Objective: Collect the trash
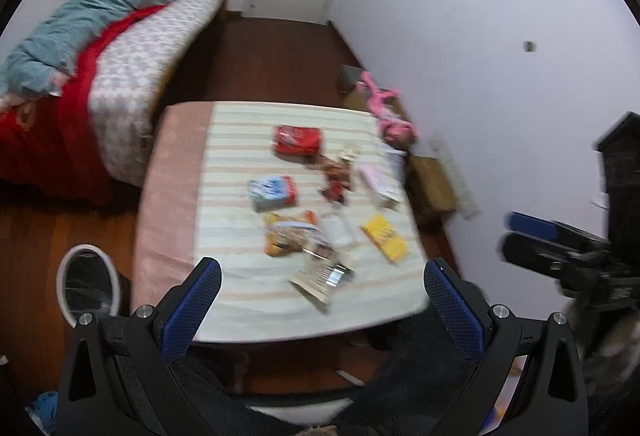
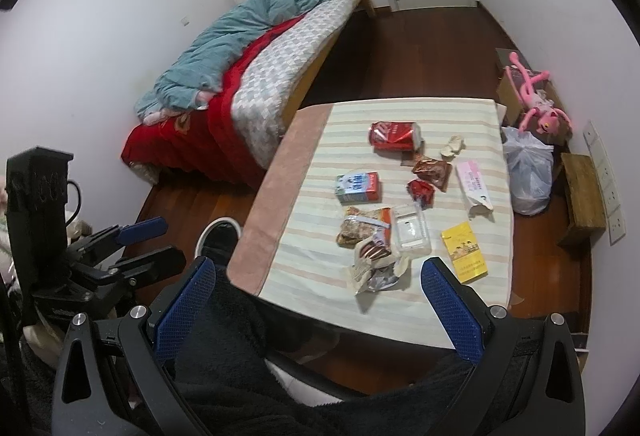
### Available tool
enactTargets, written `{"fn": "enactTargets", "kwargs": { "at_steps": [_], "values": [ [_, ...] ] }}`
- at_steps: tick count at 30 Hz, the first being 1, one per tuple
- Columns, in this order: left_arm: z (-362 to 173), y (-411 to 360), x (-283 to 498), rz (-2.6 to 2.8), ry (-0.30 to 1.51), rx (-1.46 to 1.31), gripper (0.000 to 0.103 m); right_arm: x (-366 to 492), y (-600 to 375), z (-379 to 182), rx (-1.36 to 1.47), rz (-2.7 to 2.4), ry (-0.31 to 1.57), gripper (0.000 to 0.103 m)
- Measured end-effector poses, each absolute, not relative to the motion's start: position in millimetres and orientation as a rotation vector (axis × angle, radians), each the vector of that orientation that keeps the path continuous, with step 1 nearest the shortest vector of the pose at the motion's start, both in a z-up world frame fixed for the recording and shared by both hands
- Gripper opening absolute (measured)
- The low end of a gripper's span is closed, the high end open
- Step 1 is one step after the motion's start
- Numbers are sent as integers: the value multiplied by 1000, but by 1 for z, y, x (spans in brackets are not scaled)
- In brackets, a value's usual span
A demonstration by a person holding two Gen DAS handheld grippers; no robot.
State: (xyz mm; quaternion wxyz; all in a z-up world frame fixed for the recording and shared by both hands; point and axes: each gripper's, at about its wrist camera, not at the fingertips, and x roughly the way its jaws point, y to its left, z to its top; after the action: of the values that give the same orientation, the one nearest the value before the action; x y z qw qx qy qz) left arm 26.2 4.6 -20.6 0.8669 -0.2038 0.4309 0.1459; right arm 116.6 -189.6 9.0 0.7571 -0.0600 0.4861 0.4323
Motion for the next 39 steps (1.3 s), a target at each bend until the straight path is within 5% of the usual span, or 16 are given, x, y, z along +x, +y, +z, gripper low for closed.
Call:
{"fn": "enactTargets", "kwargs": {
  "at_steps": [8,13,18,21,24,27,30,32,39],
  "values": [
    [-151,48,91,567,1060,-206,103,193,-178,-95,-254,644,1156,103],
    [-237,78,130,470,1250,-374,103,256,-173,-207,-293,486,1327,102],
    [-270,84,152,398,1306,-563,102,286,-180,-265,-273,413,1392,97],
    [-281,81,170,371,1312,-593,83,296,-177,-282,-295,409,1392,97],
    [-293,76,187,358,1323,-557,79,301,-170,-296,-356,408,1396,97],
    [-302,72,195,343,1342,-530,45,306,-165,-311,-398,431,1408,87],
    [-298,68,190,348,1316,-494,31,307,-164,-312,-417,448,1390,80],
    [-294,66,186,357,1301,-467,22,301,-161,-308,-436,468,1373,71],
    [-268,68,157,425,1234,-369,11,279,-155,-299,-470,473,1330,67]
  ]
}}
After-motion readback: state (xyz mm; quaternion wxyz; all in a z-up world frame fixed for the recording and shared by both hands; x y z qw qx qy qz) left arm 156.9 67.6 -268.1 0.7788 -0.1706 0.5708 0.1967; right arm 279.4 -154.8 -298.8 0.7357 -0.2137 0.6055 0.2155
